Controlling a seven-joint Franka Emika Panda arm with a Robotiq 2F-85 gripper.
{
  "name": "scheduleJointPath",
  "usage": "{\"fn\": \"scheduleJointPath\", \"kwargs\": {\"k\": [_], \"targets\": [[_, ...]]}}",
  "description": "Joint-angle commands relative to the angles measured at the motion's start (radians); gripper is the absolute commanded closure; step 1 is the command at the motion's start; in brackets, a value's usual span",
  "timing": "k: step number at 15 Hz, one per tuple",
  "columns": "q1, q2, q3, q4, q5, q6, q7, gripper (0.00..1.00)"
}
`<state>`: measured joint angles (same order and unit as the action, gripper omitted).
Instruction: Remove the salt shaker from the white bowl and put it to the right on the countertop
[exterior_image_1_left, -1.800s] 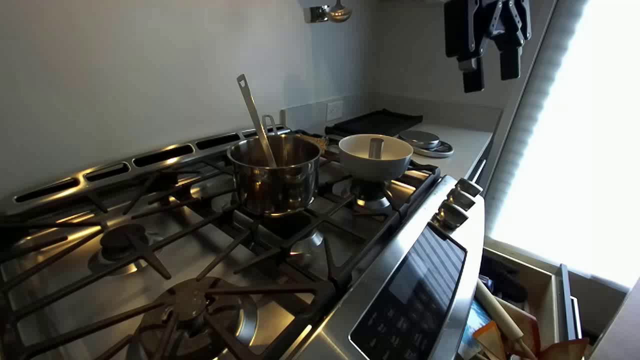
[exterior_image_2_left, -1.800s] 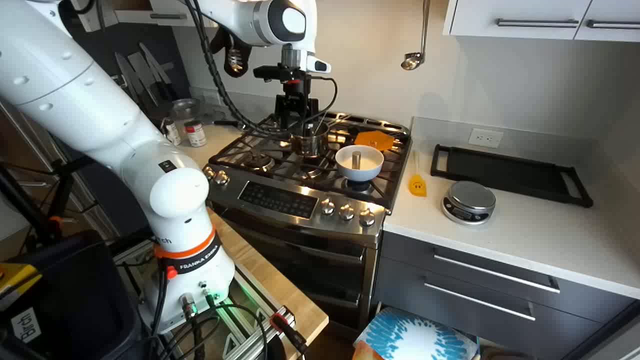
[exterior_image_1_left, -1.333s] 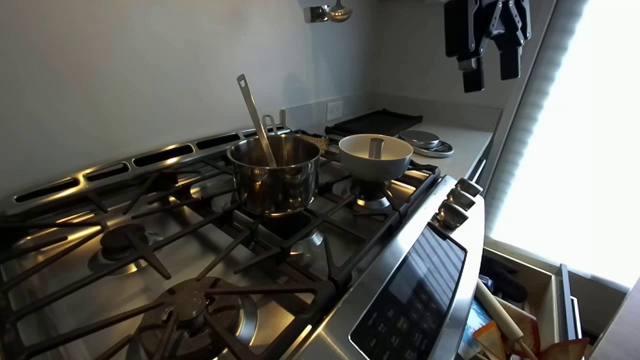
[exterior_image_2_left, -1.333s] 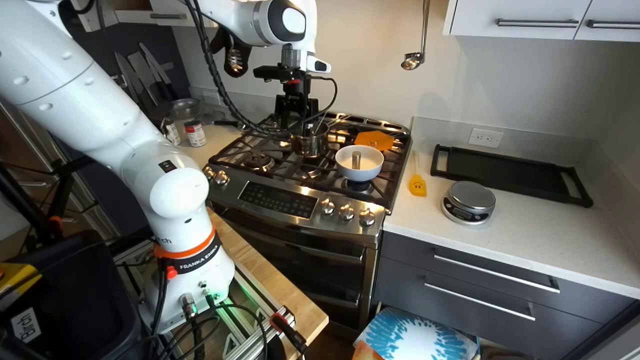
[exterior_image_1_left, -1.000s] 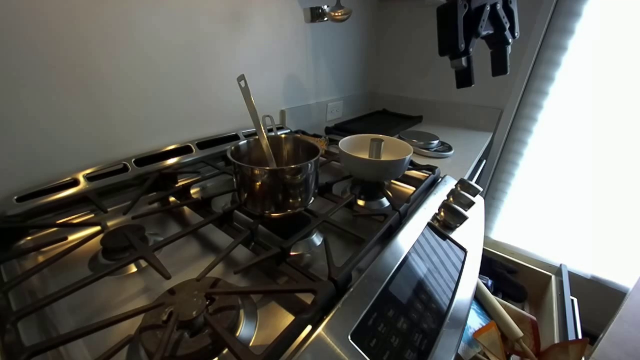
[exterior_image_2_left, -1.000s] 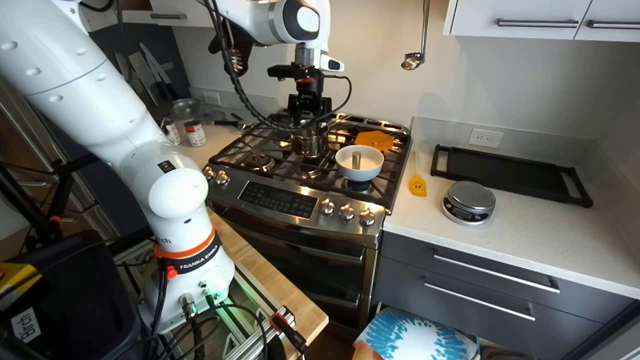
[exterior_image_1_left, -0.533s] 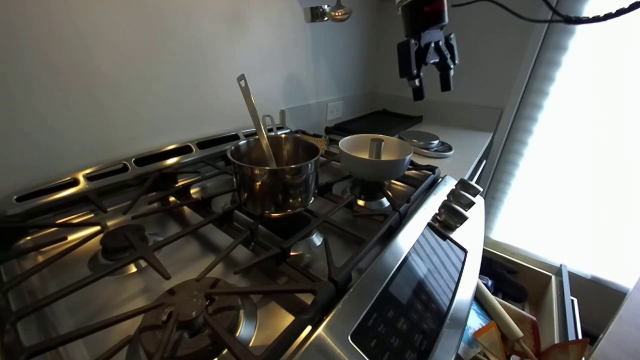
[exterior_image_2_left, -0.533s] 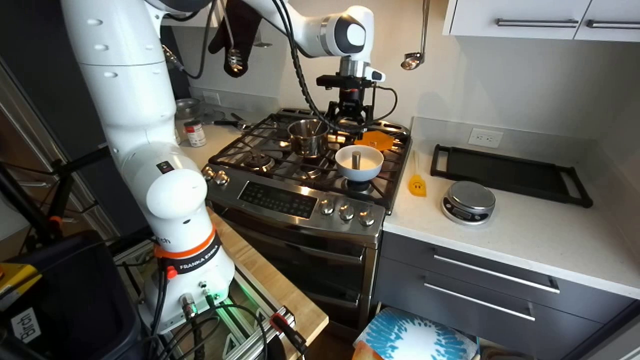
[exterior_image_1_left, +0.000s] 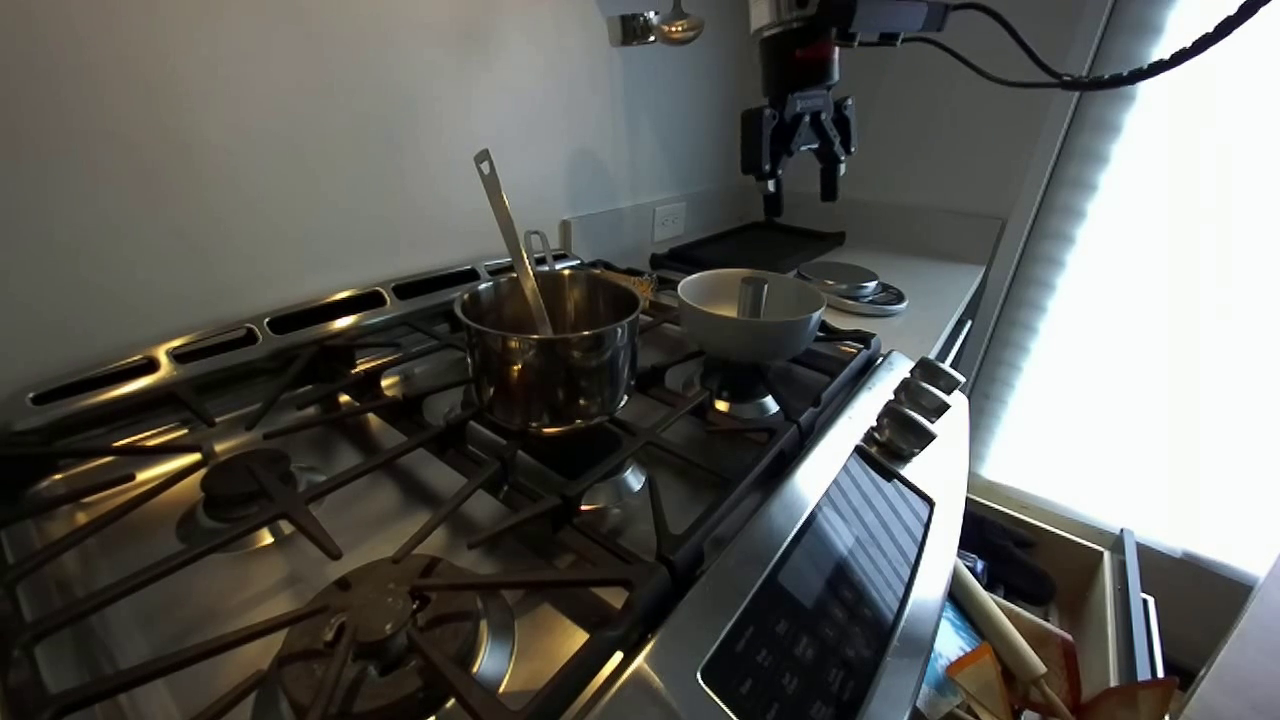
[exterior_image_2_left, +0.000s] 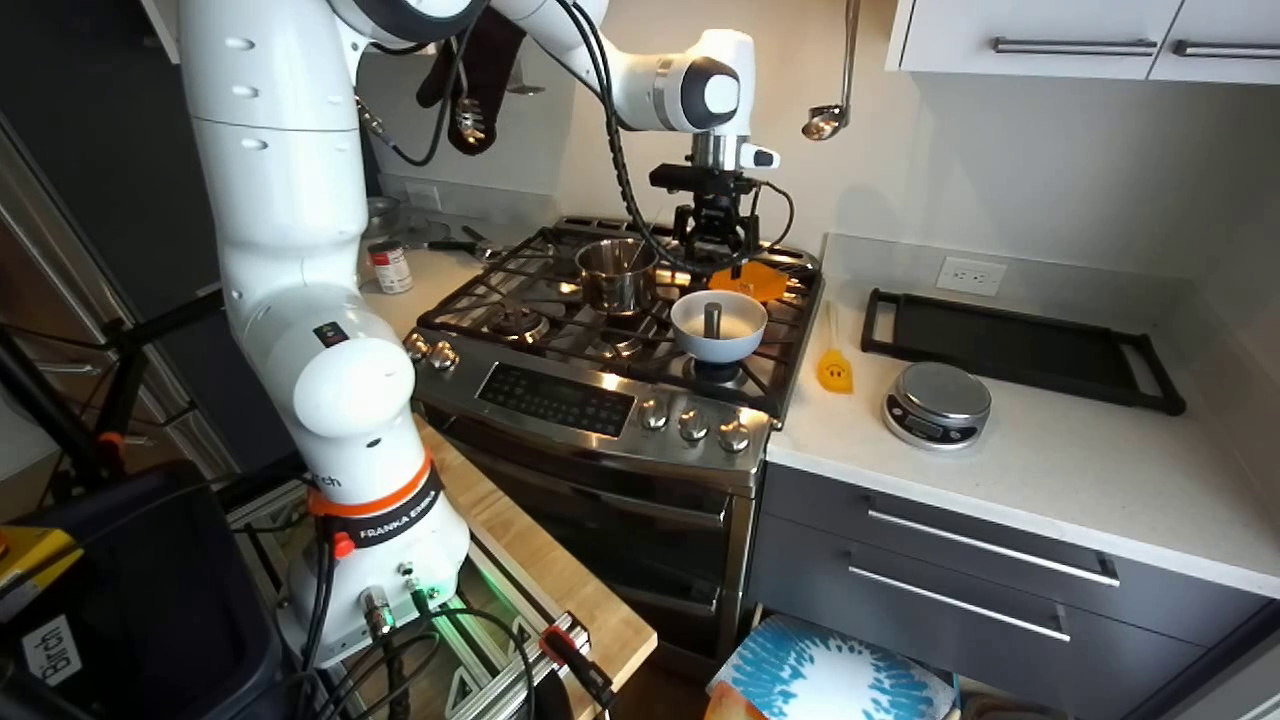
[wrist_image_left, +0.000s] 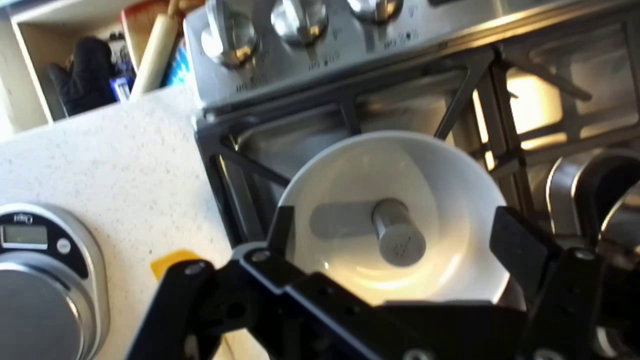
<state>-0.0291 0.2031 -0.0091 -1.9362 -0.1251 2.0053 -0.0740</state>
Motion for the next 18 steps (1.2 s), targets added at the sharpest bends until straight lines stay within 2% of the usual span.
{"fn": "scheduleJointPath", "kwargs": {"k": [1,3,6,14,15,16,18], "targets": [[-0.004,-0.004,-0.001,-0.088,0.019,0.249,-0.011,0.0],[-0.016,0.018,0.008,-0.097,0.094,0.284,-0.047,0.0],[-0.016,0.042,0.012,-0.111,0.15,0.297,-0.073,0.0],[-0.03,0.127,0.013,-0.114,0.163,0.374,-0.135,0.0],[-0.032,0.136,0.014,-0.115,0.163,0.382,-0.139,0.02],[-0.033,0.144,0.015,-0.115,0.162,0.393,-0.147,0.27],[-0.038,0.155,0.021,-0.118,0.17,0.426,-0.162,0.27]]}}
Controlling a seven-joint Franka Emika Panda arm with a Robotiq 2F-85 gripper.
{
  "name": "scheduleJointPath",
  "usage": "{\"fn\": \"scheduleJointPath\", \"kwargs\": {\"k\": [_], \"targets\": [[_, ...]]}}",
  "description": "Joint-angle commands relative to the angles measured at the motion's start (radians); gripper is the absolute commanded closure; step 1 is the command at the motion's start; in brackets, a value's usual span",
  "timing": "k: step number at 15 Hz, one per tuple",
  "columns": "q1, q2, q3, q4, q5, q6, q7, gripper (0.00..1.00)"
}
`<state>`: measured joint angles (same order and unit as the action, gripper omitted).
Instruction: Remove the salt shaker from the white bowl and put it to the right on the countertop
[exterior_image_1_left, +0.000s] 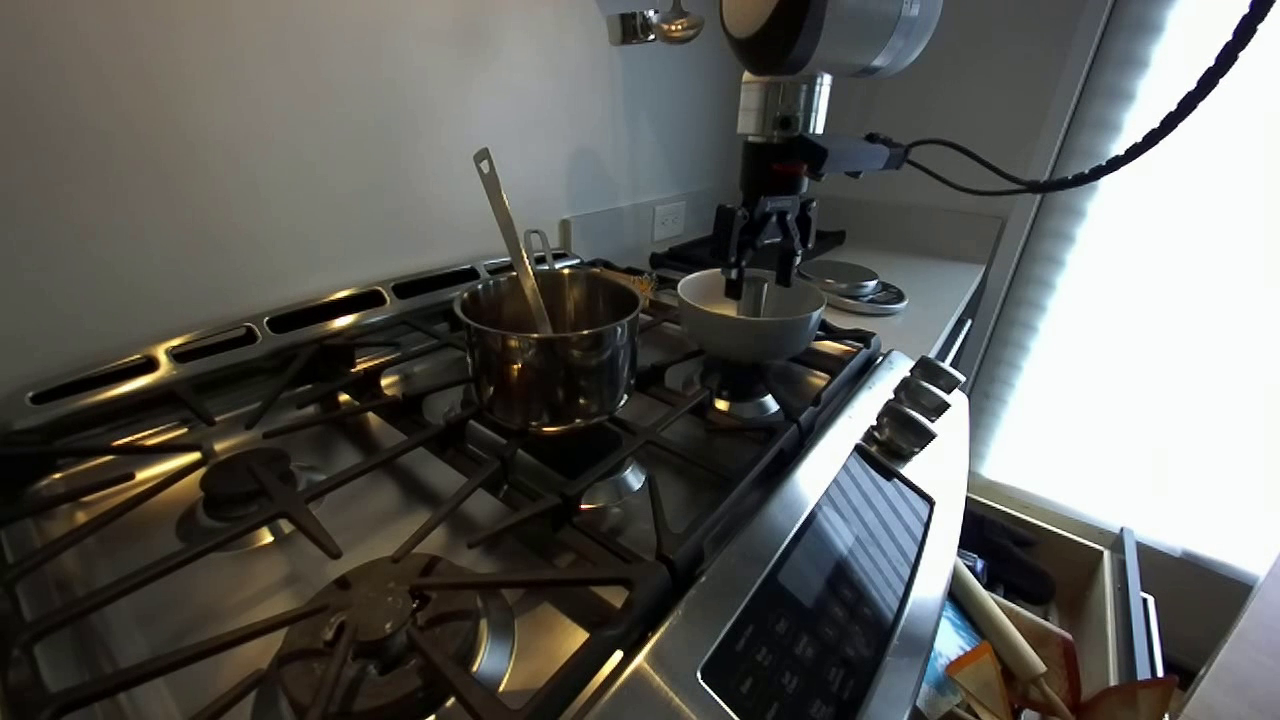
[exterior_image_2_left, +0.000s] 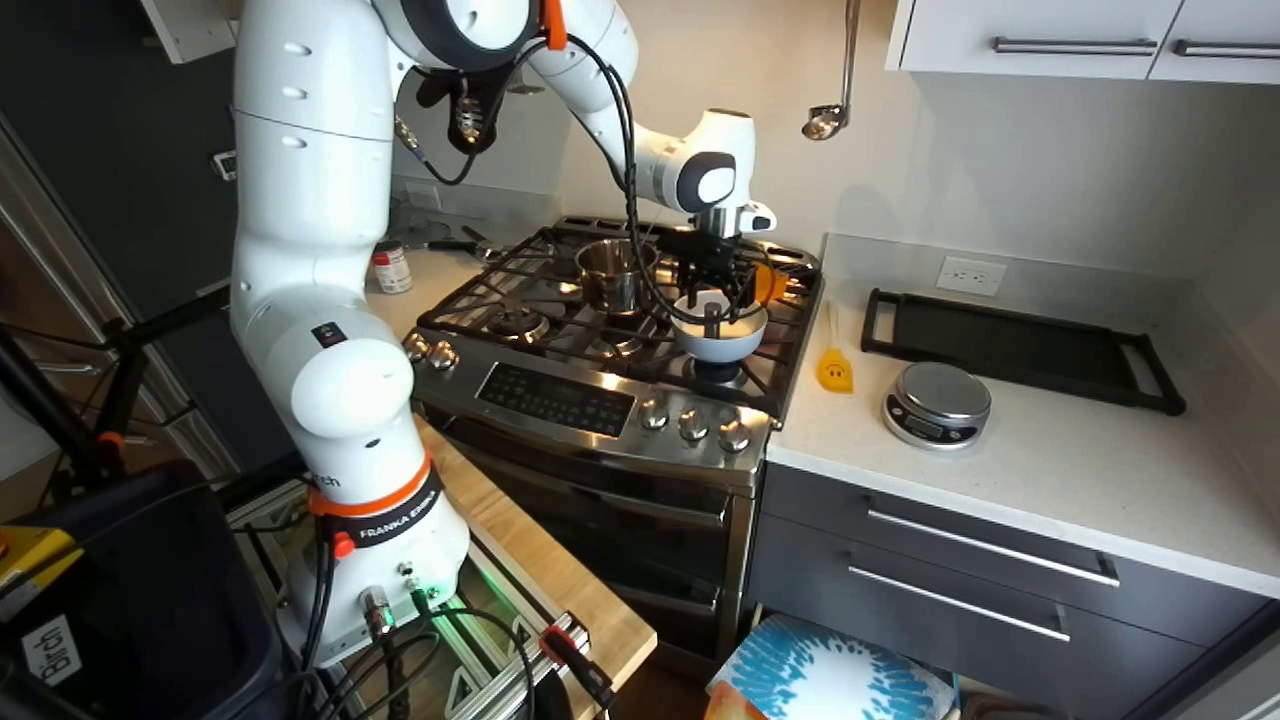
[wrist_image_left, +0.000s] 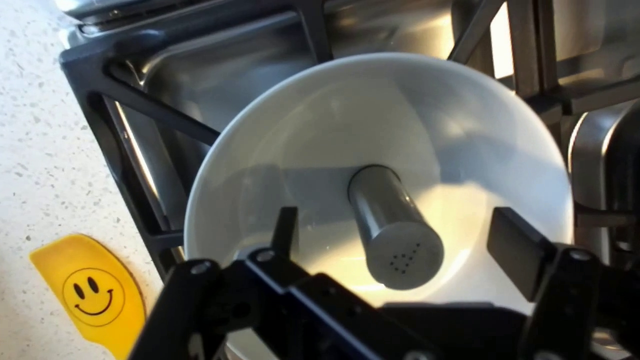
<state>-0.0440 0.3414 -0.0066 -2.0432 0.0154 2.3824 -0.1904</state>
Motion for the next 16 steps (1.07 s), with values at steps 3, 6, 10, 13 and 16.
{"fn": "scheduleJointPath", "kwargs": {"k": [3,6,10,13,16], "targets": [[-0.029,0.027,0.028,-0.011,0.038,0.077,-0.069,0.53],[-0.03,0.021,0.035,-0.013,0.039,0.071,-0.085,0.75],[-0.028,-0.056,0.025,-0.04,0.041,0.038,-0.048,0.89],[-0.067,-0.17,-0.001,-0.084,0.111,0.084,-0.011,0.89],[-0.098,-0.271,-0.054,-0.127,0.141,0.107,0.02,0.89]]}}
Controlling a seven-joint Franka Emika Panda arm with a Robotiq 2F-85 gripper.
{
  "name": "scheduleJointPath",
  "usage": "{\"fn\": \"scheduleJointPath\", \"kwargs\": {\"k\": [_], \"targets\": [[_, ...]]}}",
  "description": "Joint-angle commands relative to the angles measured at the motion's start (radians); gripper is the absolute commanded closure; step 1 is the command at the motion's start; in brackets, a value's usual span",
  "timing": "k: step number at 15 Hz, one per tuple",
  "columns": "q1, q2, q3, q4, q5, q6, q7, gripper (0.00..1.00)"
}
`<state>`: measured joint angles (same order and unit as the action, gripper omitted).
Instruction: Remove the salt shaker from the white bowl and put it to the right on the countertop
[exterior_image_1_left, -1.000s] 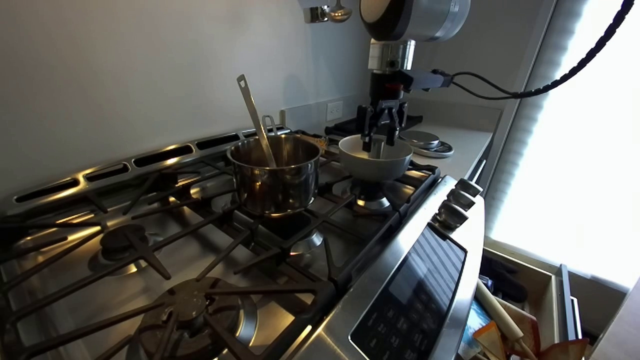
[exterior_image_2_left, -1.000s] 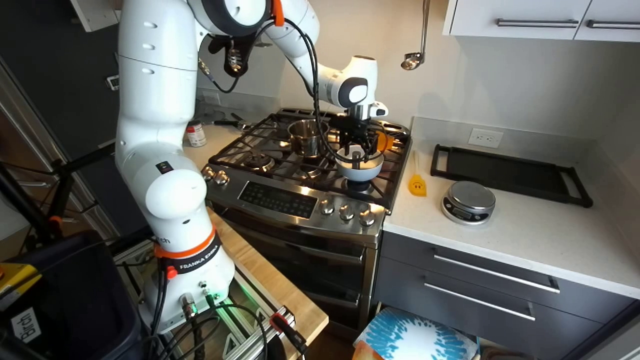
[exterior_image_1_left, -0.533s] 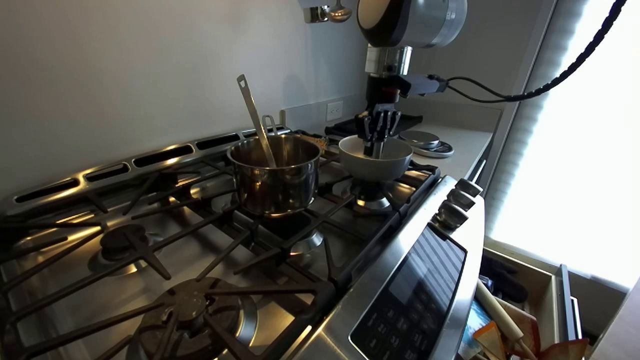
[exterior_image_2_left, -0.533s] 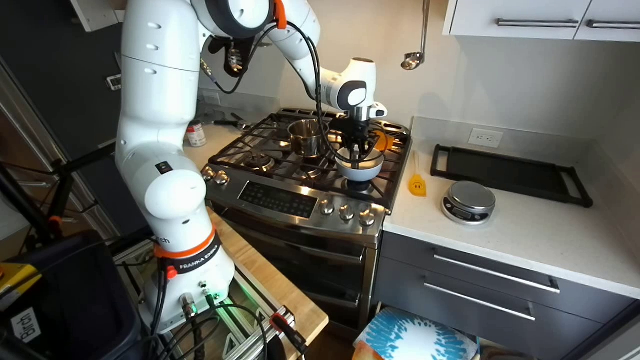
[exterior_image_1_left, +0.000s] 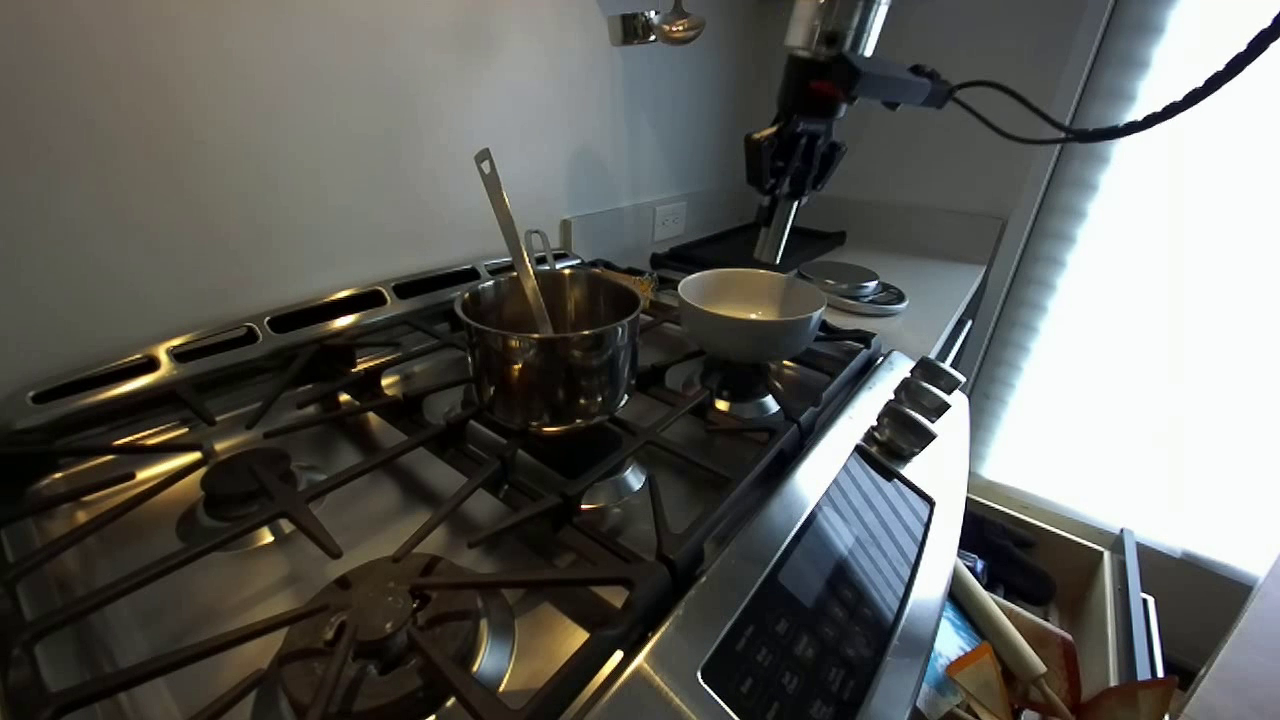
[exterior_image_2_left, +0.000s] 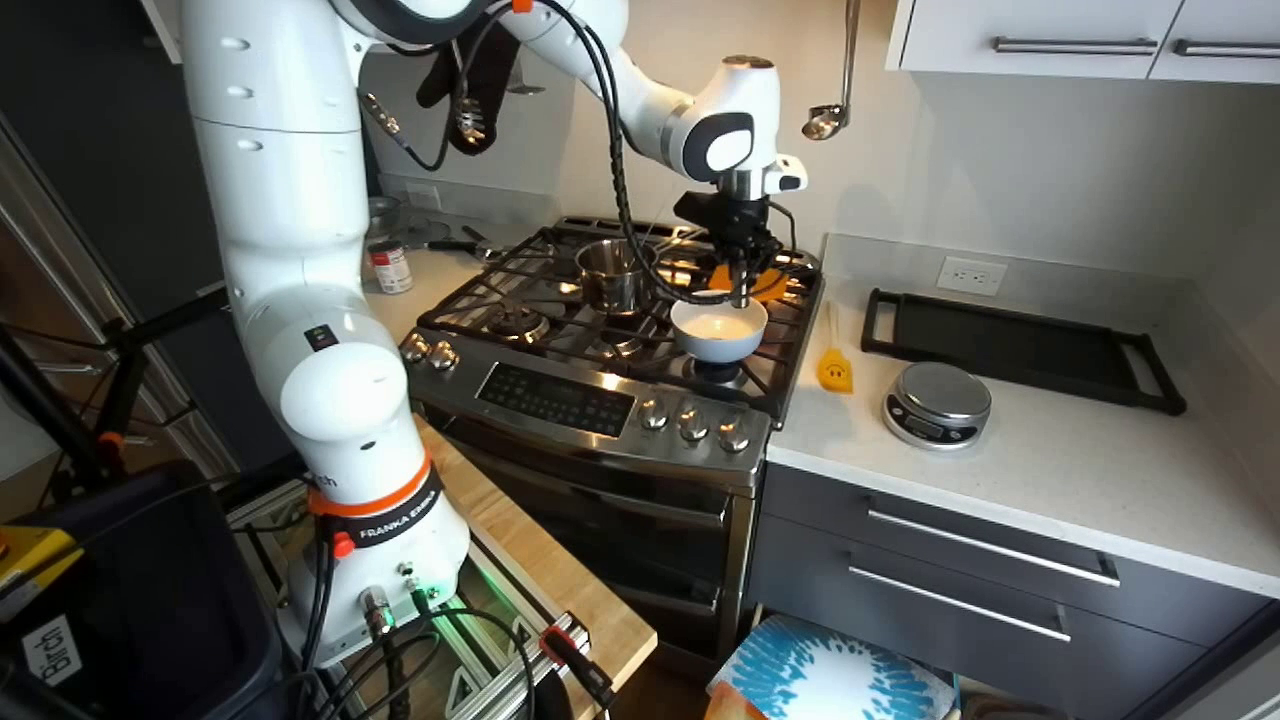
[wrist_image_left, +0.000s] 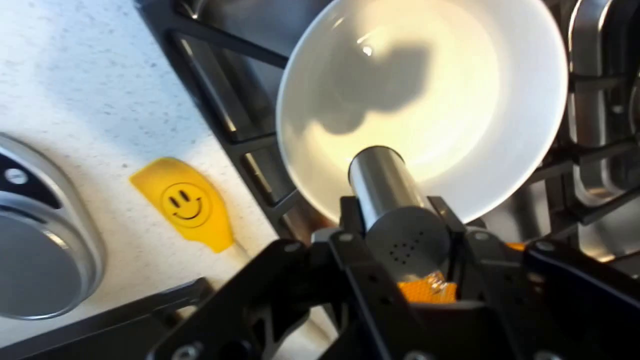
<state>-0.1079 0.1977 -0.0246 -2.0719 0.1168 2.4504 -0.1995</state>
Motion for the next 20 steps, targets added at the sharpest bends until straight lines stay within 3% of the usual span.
{"fn": "scheduleJointPath", "kwargs": {"k": [1,2,3,5,6,17,18,20], "targets": [[-0.043,-0.142,-0.057,-0.098,0.041,0.037,0.052,0.89],[-0.042,-0.153,-0.062,-0.102,0.063,0.03,0.062,0.89],[-0.029,-0.106,-0.06,-0.042,0.026,0.001,0.032,0.64],[-0.038,-0.138,-0.075,-0.063,0.038,0.0,0.041,0.64],[-0.038,-0.142,-0.076,-0.068,0.04,0.0,0.045,0.89],[-0.096,0.401,-0.114,0.527,0.125,-0.133,0.381,0.89],[-0.091,0.295,-0.105,0.398,0.103,-0.075,0.323,0.64],[-0.093,0.372,-0.105,0.473,0.103,-0.089,0.363,0.64]]}}
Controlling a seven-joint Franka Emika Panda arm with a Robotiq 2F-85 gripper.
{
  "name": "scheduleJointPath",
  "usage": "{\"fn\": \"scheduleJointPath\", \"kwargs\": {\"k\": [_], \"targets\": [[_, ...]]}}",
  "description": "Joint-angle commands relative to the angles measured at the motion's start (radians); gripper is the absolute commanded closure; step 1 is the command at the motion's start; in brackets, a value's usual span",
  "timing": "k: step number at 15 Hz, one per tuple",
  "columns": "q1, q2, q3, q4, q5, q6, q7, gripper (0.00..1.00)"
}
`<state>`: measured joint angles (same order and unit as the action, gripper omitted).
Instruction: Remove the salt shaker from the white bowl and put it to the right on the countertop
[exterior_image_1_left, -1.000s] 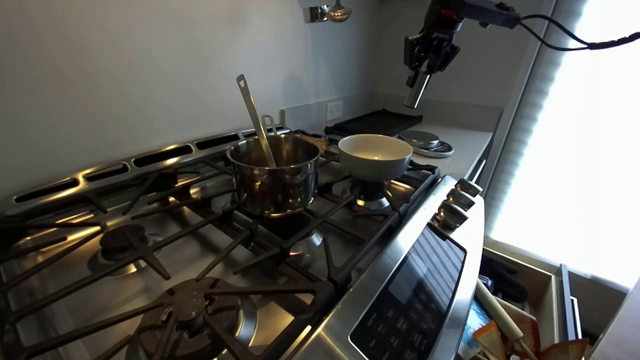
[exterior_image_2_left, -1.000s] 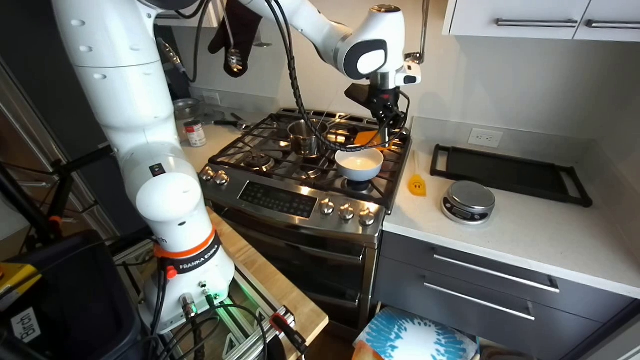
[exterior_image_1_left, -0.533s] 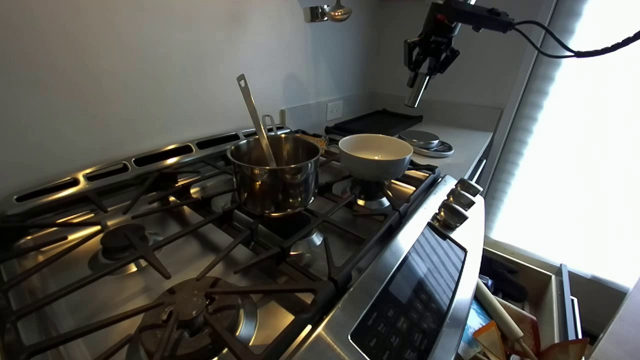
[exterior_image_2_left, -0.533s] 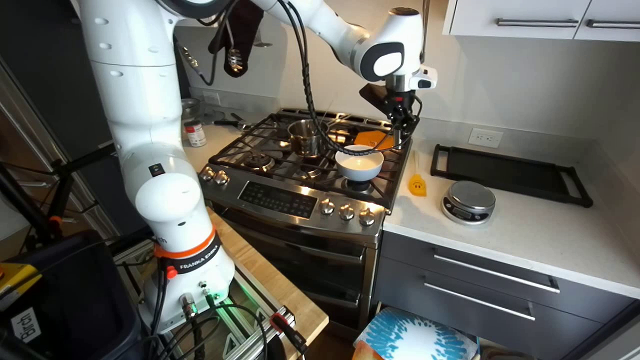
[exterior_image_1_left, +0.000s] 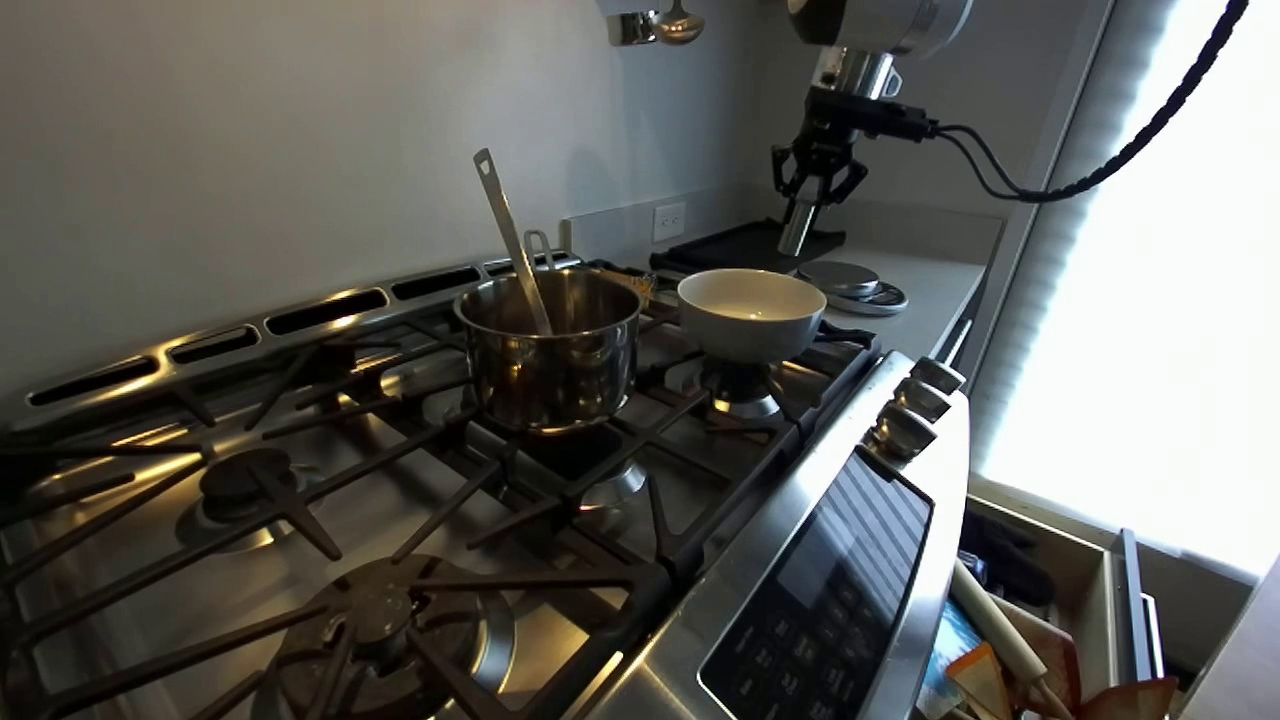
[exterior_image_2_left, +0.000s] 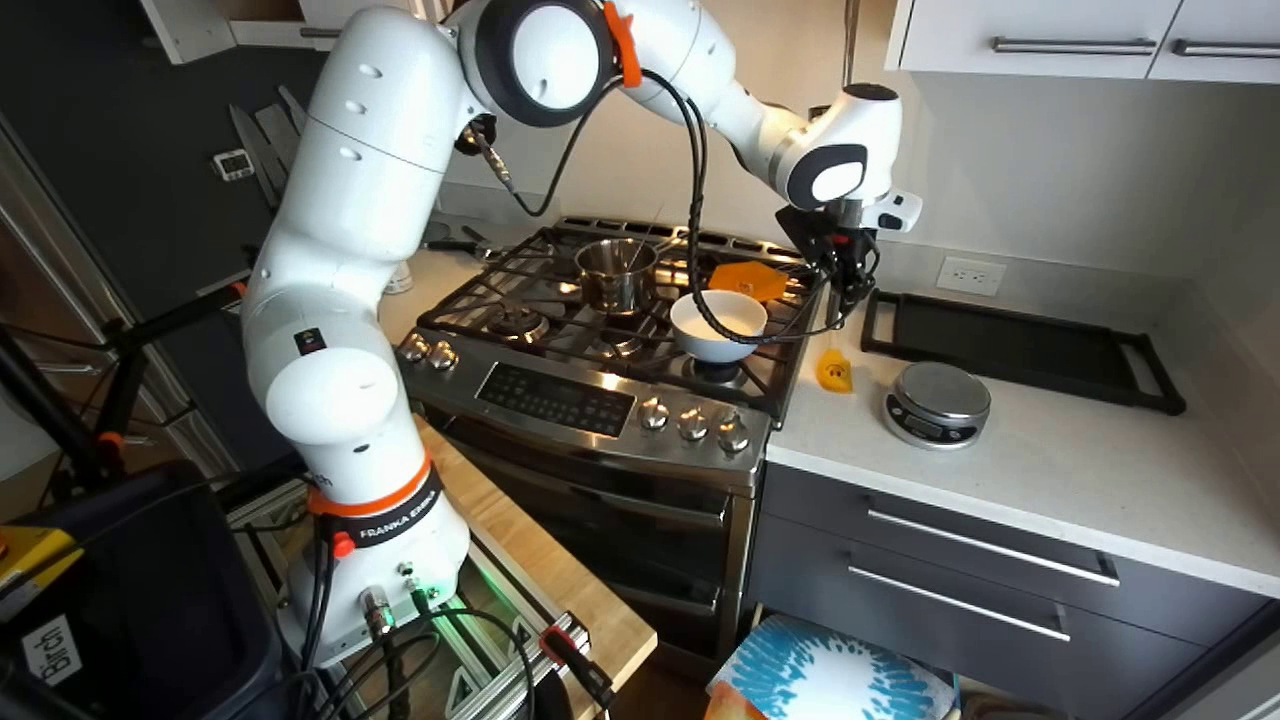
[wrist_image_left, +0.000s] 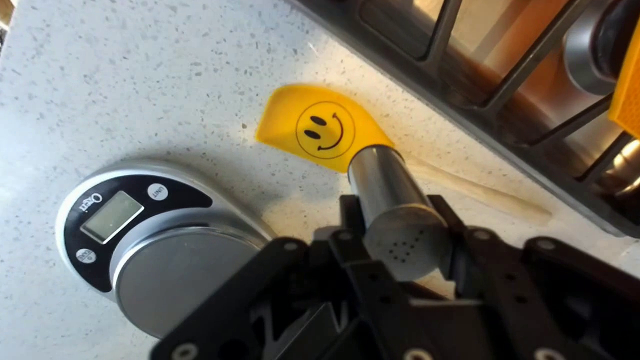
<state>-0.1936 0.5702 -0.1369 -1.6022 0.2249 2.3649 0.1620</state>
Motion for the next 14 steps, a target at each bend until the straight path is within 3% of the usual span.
{"fn": "scheduleJointPath", "kwargs": {"k": [1,2,8,14], "targets": [[-0.008,0.018,0.007,0.022,-0.006,-0.006,0.01,0.64],[-0.008,0.035,0.007,0.03,0.002,0.032,0.019,0.89],[-0.014,0.171,-0.006,0.116,0.016,0.13,0.115,0.89],[-0.047,0.253,-0.015,0.26,0.037,0.046,0.213,0.89]]}}
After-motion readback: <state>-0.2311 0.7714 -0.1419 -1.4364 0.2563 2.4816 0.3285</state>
